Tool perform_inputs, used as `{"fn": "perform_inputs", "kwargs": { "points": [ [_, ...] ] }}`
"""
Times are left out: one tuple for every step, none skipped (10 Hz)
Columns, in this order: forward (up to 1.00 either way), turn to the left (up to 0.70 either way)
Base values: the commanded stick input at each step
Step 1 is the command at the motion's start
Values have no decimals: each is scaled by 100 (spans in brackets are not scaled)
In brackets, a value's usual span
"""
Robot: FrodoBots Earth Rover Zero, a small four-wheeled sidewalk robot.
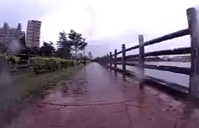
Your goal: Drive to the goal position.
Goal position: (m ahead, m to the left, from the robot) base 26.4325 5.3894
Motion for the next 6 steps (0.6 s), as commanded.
{"fn": "perform_inputs", "kwargs": {
  "points": [
    [100,0],
    [100,0],
    [100,0],
    [100,0],
    [100,0],
    [100,0]
  ]
}}
